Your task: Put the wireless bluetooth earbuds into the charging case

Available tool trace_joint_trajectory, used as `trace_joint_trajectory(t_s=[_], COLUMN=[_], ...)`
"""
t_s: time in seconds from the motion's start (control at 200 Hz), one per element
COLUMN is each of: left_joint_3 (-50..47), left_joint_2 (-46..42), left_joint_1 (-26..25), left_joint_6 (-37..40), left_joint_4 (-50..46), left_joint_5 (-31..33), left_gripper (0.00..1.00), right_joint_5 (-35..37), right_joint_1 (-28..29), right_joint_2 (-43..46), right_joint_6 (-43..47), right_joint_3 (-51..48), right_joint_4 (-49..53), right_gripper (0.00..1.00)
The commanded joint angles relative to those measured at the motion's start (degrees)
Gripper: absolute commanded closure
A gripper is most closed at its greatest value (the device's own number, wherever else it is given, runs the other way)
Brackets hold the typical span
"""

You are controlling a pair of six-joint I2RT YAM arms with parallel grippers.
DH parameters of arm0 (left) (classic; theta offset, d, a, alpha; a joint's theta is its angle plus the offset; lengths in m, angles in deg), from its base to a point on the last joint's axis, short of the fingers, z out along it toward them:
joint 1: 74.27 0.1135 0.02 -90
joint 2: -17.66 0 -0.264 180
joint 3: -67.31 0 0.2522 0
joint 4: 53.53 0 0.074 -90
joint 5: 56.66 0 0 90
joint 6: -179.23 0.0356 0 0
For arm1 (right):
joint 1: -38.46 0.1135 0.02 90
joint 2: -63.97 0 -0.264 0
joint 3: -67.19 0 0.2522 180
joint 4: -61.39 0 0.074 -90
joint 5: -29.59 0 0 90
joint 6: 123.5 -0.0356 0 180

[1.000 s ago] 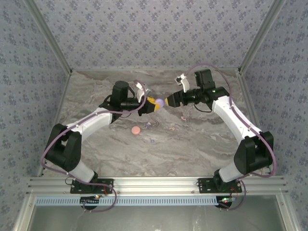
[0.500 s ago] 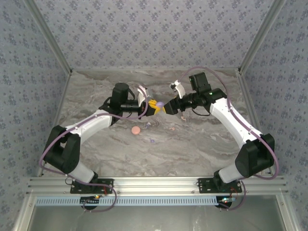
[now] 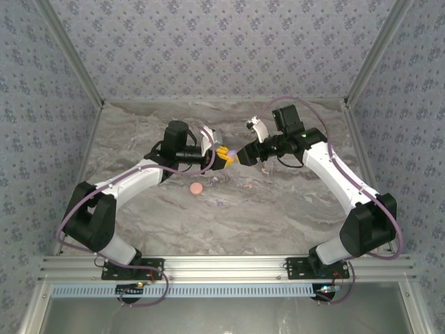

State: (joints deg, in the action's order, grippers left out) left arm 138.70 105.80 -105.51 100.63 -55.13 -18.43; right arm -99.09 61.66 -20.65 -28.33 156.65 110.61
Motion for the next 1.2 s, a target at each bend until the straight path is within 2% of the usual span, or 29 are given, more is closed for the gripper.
trace_joint_trajectory(t_s=[0.0,0.62,0.89,1.194], left_joint_3=[0.9,1.1,0.8,-3.5], left_joint_2=[-2.2,-2.6,-0.6,-3.0], left_joint_1=[-0.9,-1.4,-0.8,0.2], left_joint_6=[2.2,1.9,-2.9,-7.0], left_joint_4=[-0.3,-0.4,0.3,2.8], left_joint_5=[-3.5,-3.5,7.3,13.3], left_gripper=[0.84,0.85,0.84,0.82], right_joint_5=[5.5,7.5,11.9,13.1], right_joint_1=[-0.1,-0.8,-2.3,-3.3], right_joint_2=[0.3,-0.2,2.3,2.3], right_joint_6=[-2.1,-4.5,-7.9,-9.2], right_joint_3=[0.5,0.6,-0.7,-6.8], right_joint_4=[-0.8,-2.0,-3.7,-2.2], right_gripper=[0.37,0.36,0.35,0.35])
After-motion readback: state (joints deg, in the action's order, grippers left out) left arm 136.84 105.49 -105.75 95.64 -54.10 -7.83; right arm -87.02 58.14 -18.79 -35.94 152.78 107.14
